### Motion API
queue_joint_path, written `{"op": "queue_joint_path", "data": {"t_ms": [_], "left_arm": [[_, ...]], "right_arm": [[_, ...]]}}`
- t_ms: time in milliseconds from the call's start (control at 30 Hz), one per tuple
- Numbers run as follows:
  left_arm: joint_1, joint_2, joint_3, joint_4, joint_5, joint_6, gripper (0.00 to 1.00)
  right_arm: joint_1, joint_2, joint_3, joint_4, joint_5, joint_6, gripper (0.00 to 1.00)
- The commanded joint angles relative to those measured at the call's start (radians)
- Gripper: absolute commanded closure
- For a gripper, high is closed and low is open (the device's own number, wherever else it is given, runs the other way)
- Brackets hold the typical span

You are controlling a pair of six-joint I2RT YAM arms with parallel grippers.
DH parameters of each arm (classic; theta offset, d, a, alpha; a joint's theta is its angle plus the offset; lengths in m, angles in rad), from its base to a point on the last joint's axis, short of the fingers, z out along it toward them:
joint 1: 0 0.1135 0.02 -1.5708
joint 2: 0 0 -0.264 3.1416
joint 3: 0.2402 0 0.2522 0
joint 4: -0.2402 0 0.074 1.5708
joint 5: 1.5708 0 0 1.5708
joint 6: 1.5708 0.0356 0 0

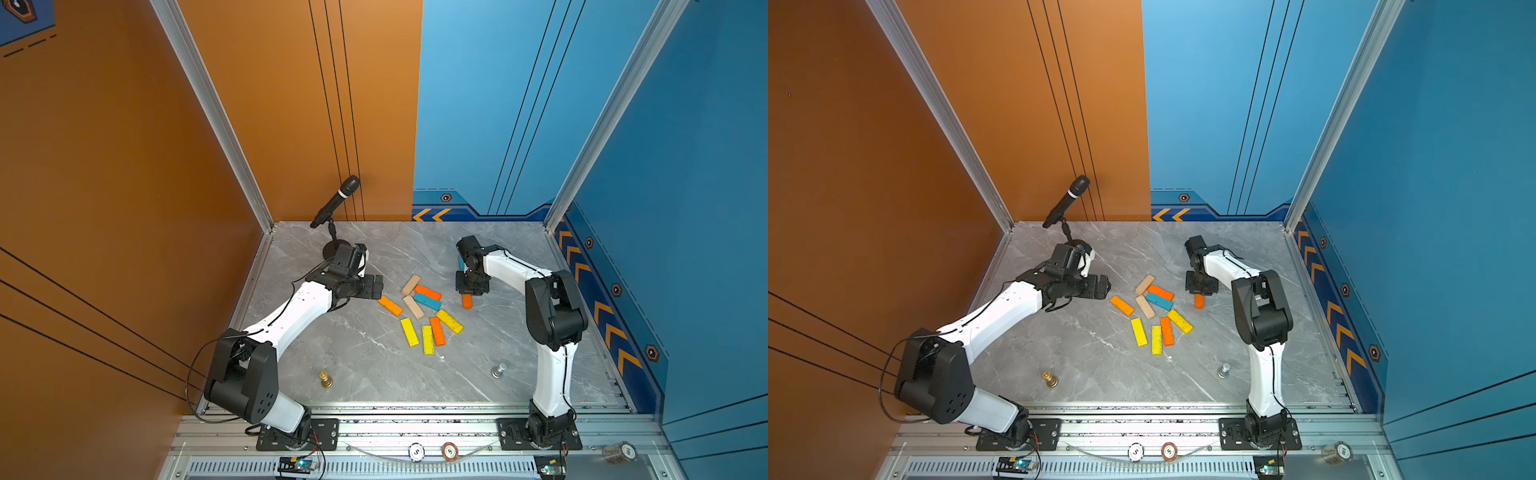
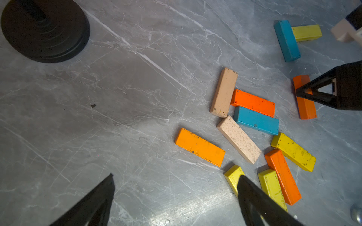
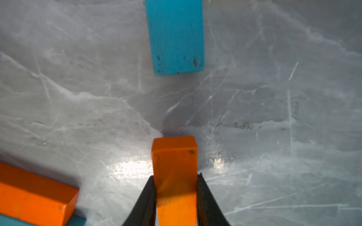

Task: Assemble the number 6 with building blocks
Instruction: Assemble the building block at the center of the board.

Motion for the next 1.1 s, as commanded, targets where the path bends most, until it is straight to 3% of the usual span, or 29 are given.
{"op": "queue_joint_path", "data": {"t_ms": [0,1067], "left_arm": [[-0.007,-0.013,0.029,-0.023,0.01,0.005,0.02],[0.013,0.014,0.039,-0.023,0.019,0.002,0.02]], "right_arm": [[-0.01,0.036,0.05,-0.044,0.061,-0.016,0.69],[-0.025,0.167,0.198,-0.117,0.086,-0.088,0.66]]}}
